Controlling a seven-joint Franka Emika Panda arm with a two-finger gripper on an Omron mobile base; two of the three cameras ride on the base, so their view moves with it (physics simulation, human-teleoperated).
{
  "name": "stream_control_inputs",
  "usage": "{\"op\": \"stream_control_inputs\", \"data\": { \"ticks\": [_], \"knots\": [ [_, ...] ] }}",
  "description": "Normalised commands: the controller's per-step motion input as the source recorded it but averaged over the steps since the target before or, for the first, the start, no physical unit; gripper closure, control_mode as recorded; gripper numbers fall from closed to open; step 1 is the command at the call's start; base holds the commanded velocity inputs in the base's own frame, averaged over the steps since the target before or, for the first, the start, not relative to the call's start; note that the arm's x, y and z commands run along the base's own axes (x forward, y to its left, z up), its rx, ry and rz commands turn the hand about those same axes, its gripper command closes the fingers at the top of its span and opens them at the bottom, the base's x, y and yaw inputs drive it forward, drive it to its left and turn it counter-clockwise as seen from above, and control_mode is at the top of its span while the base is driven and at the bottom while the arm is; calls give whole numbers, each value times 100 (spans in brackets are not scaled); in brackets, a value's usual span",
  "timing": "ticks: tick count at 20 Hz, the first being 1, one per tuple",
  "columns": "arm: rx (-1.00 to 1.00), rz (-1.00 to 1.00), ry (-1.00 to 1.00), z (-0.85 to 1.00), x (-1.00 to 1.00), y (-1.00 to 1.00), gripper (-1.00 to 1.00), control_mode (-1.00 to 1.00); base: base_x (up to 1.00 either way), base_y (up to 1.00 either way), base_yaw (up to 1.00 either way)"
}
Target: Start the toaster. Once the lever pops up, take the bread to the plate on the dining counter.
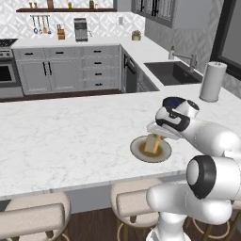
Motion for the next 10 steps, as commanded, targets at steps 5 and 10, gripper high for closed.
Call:
{"op": "stream_control_inputs", "data": {
  "ticks": [5, 10],
  "knots": [
    [0, 0, 0, 2, 9, -31, -100, -100, 0, 0, 0],
    [0, -3, 0, 1, 0, -60, -100, -100, 0, 0, 0]
  ]
}}
